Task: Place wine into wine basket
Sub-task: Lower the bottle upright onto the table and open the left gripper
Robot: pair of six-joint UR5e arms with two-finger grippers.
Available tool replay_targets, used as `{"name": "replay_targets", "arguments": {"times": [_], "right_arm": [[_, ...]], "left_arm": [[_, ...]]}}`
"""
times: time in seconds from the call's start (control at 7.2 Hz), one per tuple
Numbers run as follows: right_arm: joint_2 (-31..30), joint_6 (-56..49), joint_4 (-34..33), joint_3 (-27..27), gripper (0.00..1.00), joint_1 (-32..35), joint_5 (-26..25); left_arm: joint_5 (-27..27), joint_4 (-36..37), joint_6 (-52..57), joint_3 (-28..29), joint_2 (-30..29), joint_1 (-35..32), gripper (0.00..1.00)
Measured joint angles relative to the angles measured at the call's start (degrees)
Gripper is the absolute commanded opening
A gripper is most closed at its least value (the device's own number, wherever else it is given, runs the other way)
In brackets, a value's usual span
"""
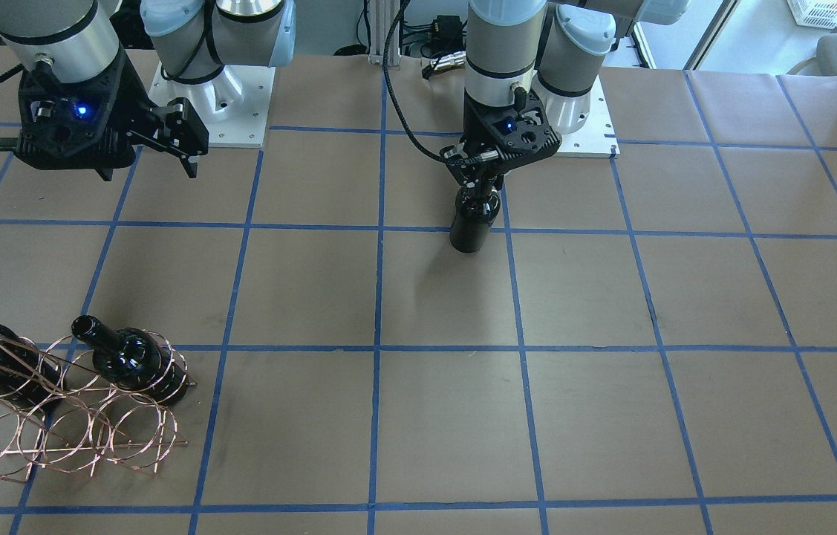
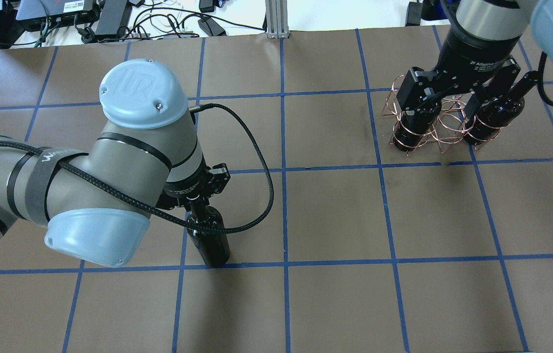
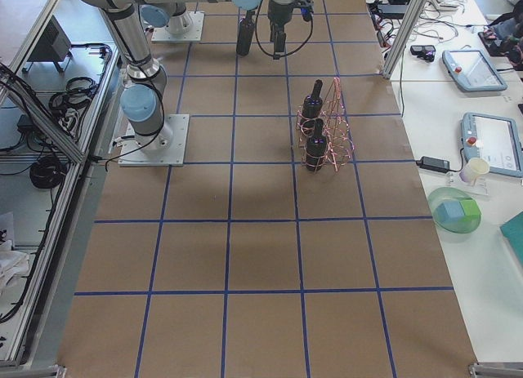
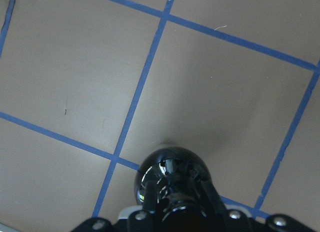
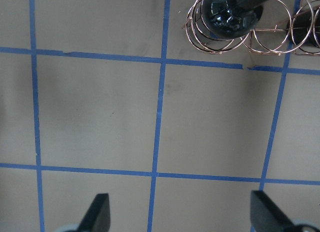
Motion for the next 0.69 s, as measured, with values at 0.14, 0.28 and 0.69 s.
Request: {"name": "replay_targets", "arguments": {"times": [0.14,0.28,0.69], "right_arm": [[0.0,0.0,0.0,0.1,1.0,0.0,0.0],[-0.1,0.0,0.0,0.2,1.0,0.0,-0.1],[-0.1,0.0,0.0,0.5,1.0,0.0,-0.5]], "left_arm": [[0.1,0.0,0.0,0.0,-0.1,0.1,0.0],[0.2,0.0,0.1,0.1,-0.2,0.2,0.0],[0.4,0.0,0.1,0.1,-0.4,0.6,0.3]]}}
